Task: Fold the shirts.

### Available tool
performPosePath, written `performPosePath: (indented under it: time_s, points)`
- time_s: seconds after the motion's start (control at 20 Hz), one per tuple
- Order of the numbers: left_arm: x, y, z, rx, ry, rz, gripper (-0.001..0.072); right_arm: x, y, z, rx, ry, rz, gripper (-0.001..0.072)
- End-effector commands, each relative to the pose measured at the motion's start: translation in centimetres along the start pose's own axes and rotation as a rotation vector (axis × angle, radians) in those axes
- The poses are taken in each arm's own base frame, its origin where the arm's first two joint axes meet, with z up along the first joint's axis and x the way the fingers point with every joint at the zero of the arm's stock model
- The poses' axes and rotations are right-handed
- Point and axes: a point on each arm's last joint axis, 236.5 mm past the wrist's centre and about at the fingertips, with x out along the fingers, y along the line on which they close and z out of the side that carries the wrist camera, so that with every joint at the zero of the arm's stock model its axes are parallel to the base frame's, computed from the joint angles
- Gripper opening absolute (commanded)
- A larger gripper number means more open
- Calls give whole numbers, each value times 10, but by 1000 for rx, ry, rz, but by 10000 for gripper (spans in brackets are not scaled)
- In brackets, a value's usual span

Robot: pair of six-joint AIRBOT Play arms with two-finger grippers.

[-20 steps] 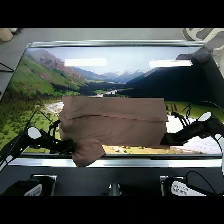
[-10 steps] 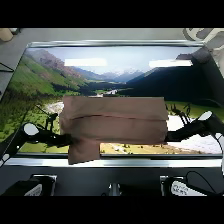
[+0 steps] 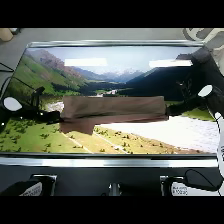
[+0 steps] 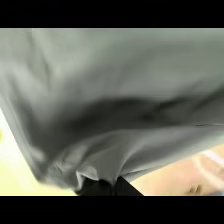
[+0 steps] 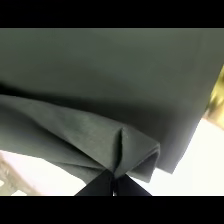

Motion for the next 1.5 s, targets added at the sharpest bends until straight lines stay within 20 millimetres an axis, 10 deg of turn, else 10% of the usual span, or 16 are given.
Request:
performPosePath:
  time_s: [0.0, 0.35, 0.55, 0.6, 0.65, 0.8, 1.15, 1.25, 1.3, 1.35, 1.45]
  points:
    - [4, -7, 57, 7, -41, -44, 20, 4, -24, 42, -8, -60, -58, 13]
    - [36, -7, 147, 1, -74, -94, 20, 31, -50, 68, 57, -133, -90, 14]
    - [75, 4, 126, -72, 69, -111, 62, 53, -51, 56, 92, -77, -58, 33]
    - [78, 2, 116, -70, 113, -129, 297, 52, -52, 56, 89, -77, -60, 267]
    - [75, 2, 110, -48, 140, -138, 526, 47, -54, 54, 54, -69, -56, 669]
    - [49, 1, 110, -11, 118, -145, 527, 32, -74, 42, 146, -85, -14, 710]
    - [-5, -58, 123, 153, -50, -148, 504, 70, -34, 56, 320, -123, 273, 633]
    - [-2, -77, 124, 191, -68, -155, 504, 79, -19, 58, 294, -100, 286, 412]
    - [5, -86, 122, 210, -66, -159, 504, 80, -16, 63, 260, -114, 277, 133]
    - [13, -95, 121, 224, -61, -162, 494, 76, -13, 67, 242, -125, 276, 13]
    - [33, -116, 114, 194, -35, -173, 167, 53, -3, 85, 171, -203, 279, 14]
